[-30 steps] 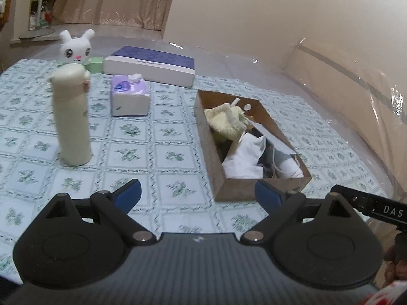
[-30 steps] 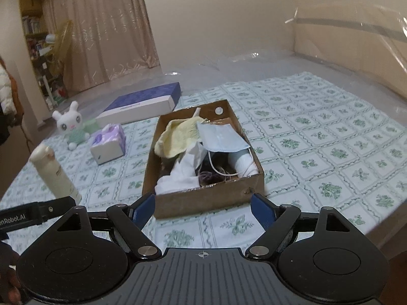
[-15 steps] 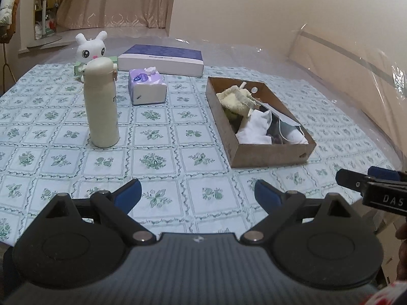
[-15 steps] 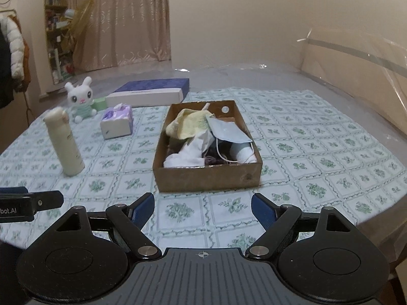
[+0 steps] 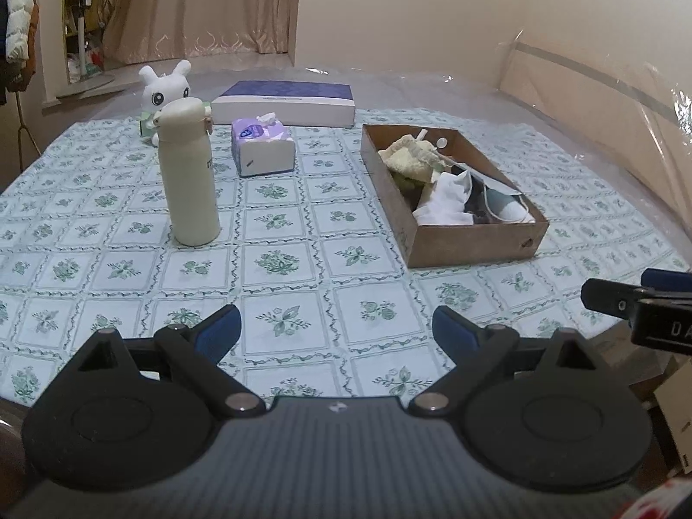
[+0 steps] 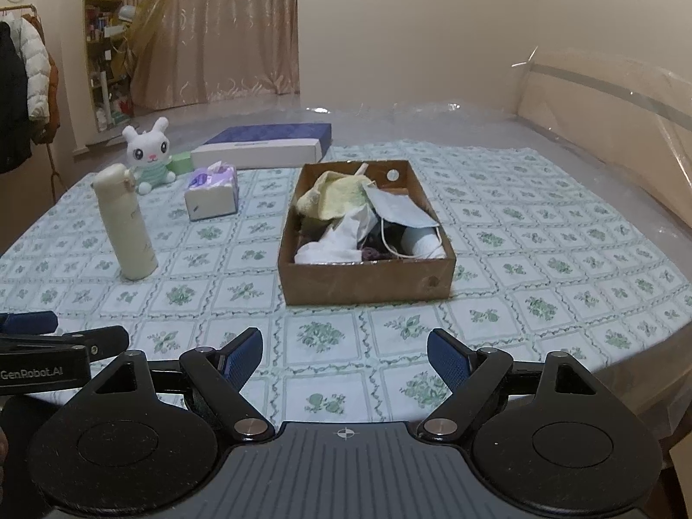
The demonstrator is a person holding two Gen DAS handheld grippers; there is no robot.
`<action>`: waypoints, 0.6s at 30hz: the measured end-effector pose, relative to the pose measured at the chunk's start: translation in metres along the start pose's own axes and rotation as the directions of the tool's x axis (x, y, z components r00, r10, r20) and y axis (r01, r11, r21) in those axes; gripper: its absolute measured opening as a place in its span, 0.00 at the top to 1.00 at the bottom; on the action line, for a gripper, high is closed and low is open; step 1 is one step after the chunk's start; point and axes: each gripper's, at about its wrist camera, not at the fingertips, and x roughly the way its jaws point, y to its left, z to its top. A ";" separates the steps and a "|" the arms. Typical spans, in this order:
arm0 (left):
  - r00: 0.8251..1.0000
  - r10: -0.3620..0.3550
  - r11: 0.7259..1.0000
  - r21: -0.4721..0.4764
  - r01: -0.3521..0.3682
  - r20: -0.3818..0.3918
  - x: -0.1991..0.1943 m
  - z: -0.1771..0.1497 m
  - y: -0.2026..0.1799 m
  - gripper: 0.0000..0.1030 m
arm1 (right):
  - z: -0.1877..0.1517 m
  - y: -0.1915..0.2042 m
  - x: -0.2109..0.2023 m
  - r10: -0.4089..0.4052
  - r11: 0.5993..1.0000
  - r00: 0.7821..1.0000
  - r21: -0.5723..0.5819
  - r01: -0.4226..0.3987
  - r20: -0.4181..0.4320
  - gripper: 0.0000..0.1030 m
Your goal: Organize soft objects
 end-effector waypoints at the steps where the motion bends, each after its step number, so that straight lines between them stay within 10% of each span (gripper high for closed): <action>1: 1.000 0.005 1.000 0.006 -0.005 0.002 0.000 0.000 0.000 0.09 | -0.001 0.001 0.001 0.003 1.000 1.000 -0.002 -0.003 -0.004 0.19; 18: 1.000 0.002 1.000 0.005 -0.002 0.013 0.001 -0.002 0.001 0.08 | -0.001 0.004 0.004 0.006 1.000 1.000 0.008 -0.006 -0.008 0.19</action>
